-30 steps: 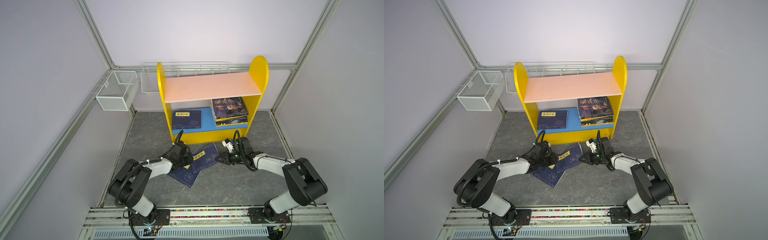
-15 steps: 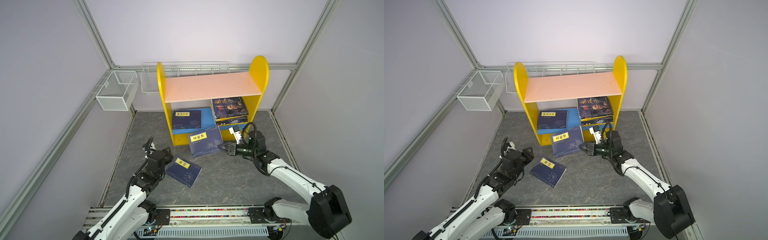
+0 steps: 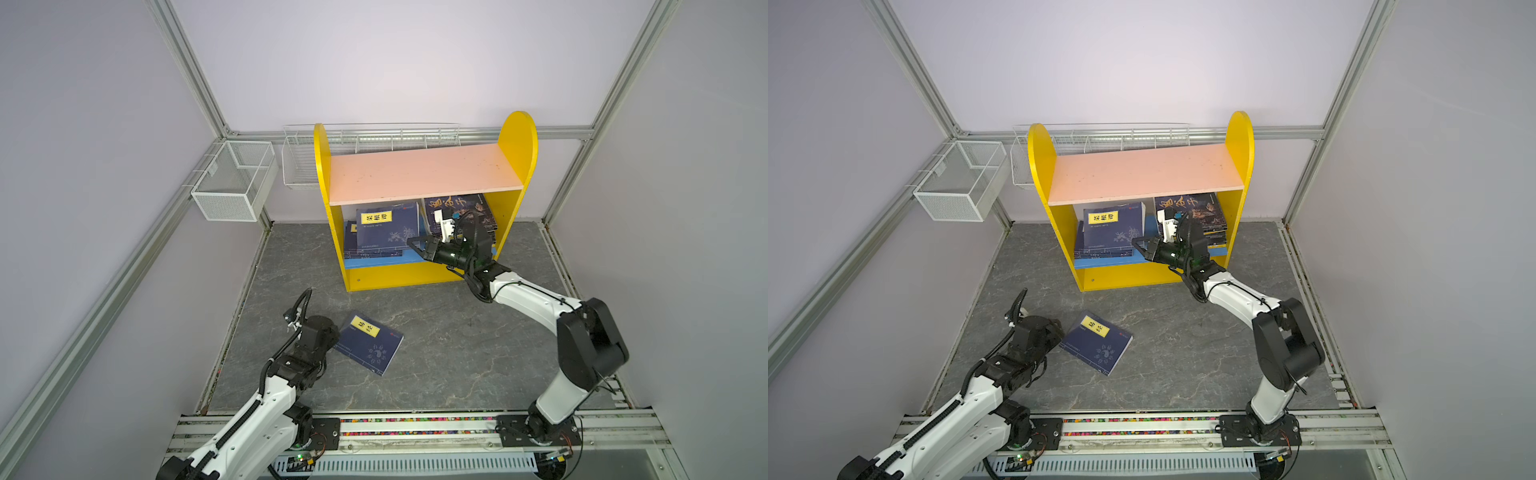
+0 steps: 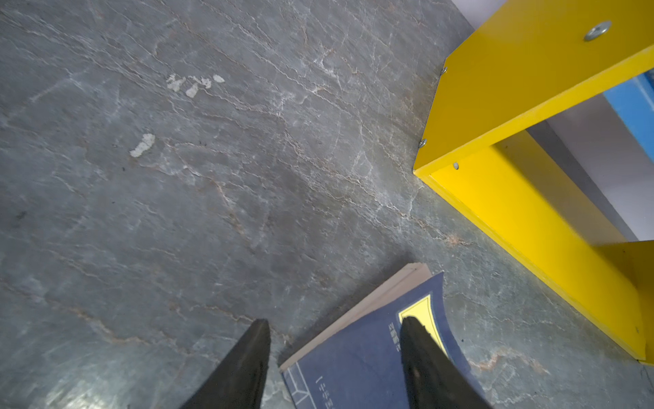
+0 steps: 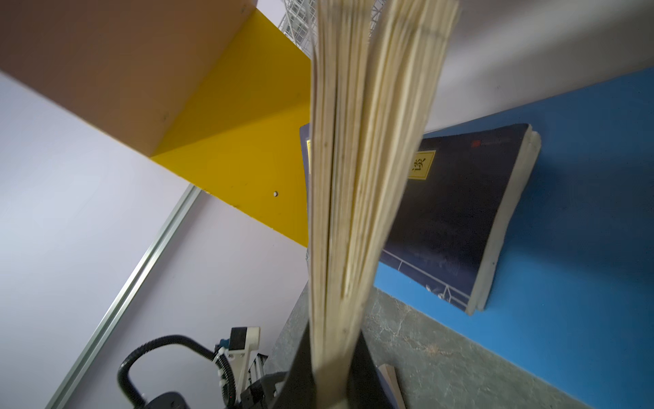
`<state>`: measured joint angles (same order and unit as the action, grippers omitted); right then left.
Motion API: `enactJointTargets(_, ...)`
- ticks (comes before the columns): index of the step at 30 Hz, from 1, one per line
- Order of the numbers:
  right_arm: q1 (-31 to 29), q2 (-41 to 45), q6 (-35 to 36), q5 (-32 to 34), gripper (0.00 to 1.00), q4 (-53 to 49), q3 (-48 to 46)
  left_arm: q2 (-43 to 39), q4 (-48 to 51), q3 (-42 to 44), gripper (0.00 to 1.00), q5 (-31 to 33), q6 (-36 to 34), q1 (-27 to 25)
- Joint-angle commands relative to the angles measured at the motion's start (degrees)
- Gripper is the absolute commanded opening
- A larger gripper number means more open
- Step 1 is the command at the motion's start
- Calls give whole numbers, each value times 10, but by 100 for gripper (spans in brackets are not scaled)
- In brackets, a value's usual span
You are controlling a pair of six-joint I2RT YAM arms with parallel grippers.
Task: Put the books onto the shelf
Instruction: 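Carry the book to the blue shelf with the right gripper while the left withdraws, then lay the book onto the blue-shelf stack with the right gripper and release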
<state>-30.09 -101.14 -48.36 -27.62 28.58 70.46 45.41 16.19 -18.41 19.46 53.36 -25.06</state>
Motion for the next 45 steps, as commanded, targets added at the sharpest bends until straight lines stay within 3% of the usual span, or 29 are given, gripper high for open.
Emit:
enactJointTargets(1, -17, -52, -42, 29, 11, 67, 53, 8, -18, 10, 59, -10, 11, 3)
enactJointTargets(7, -37, -117, -36, 60, 11, 31, 120, 24, -31, 14, 59, -19, 6, 3)
enactJointTargets(16, -45, -157, -39, 78, 12, -17, 144, 38, -43, 18, 59, -25, 3, 3)
enactJointTargets(29, -44, -129, -42, 65, 12, -50, 123, 50, -52, 14, 59, -35, 6, 4)
enactJointTargets(45, -36, -107, -71, 56, 12, -23, 83, 60, -57, 13, 59, -40, 6, 3)
